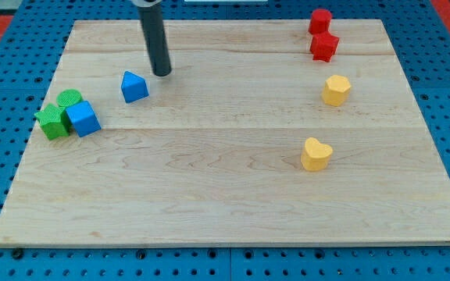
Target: Push the blue triangle towards the center left
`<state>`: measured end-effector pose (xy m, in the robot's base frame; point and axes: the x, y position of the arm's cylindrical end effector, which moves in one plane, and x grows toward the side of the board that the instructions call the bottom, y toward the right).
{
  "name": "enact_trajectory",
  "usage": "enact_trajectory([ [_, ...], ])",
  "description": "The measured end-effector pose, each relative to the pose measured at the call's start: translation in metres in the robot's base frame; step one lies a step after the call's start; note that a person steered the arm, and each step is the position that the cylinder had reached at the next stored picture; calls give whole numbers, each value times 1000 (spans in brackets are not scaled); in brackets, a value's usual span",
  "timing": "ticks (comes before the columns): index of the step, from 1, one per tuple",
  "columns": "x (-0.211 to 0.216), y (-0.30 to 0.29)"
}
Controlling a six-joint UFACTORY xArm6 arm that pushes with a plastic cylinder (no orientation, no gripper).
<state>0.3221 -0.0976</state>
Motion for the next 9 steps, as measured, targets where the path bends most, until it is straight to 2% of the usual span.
enact_trajectory([
  [1,36,-33],
  [2,50,-30],
  [4,52,-41],
  [6,51,-87],
  [7,50,-78],
  [9,14,-44],
])
